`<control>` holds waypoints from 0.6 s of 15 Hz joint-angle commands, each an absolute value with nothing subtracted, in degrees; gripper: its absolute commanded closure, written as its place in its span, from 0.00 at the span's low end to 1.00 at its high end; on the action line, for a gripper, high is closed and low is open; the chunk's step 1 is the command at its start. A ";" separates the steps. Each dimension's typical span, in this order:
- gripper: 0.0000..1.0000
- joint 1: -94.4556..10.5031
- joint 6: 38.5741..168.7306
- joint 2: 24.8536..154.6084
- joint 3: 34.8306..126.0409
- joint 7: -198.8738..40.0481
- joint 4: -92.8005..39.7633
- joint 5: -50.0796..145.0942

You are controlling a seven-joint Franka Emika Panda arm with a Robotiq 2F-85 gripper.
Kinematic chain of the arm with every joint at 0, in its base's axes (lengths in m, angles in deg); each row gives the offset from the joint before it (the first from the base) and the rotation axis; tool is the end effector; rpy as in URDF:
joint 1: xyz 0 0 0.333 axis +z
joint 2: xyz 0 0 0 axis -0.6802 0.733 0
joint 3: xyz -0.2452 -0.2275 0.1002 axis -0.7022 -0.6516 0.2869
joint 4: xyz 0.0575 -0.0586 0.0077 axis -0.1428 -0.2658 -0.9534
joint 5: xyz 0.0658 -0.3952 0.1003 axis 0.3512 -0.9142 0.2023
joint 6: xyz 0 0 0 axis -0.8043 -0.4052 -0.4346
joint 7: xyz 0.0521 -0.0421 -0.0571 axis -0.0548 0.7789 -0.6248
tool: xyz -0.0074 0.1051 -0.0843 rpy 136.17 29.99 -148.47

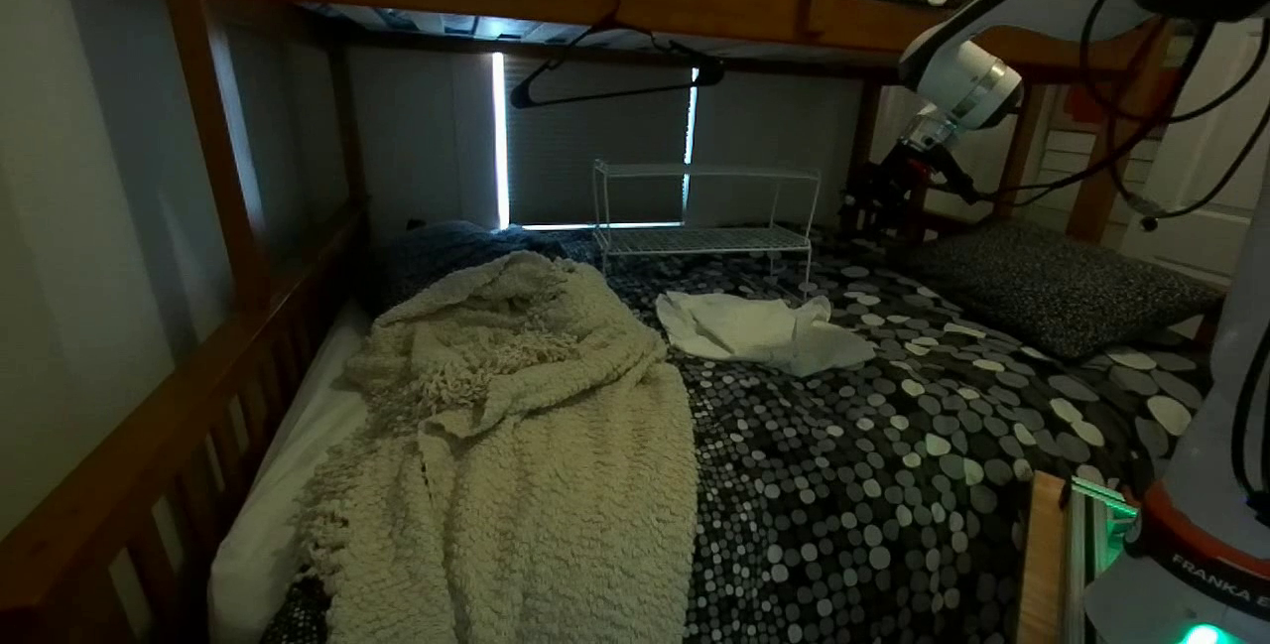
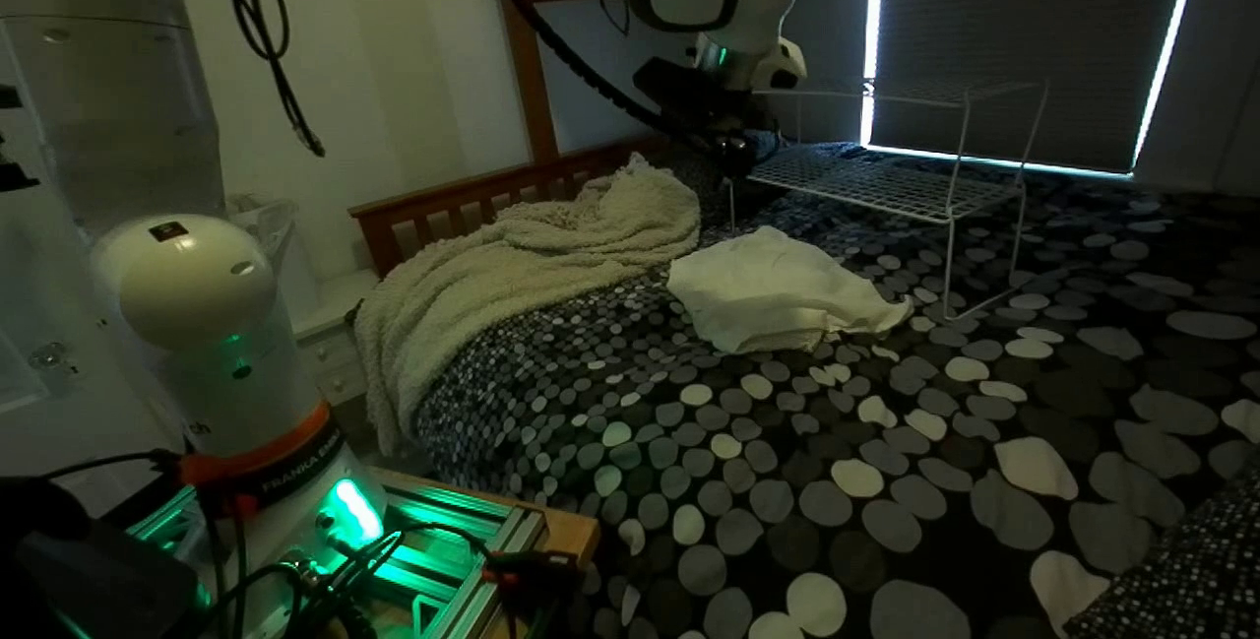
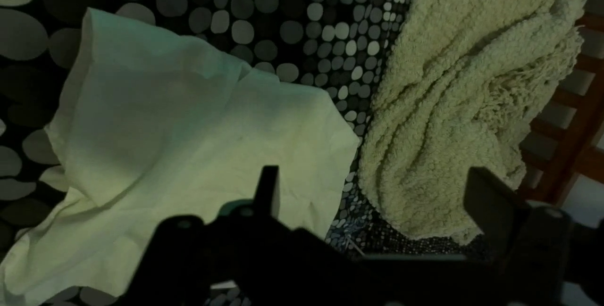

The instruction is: Pull the white towel to the right of the bed, fold the white towel in half from right to left

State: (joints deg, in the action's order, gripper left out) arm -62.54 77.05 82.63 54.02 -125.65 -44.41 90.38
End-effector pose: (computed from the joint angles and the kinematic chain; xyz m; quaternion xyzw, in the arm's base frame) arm 0.4420 -0.4106 0.4136 -0.9359 0.2045 -0.1412 0.2496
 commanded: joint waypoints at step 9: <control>0.00 -81.73 68.65 101.57 63.24 -127.69 -24.40 89.03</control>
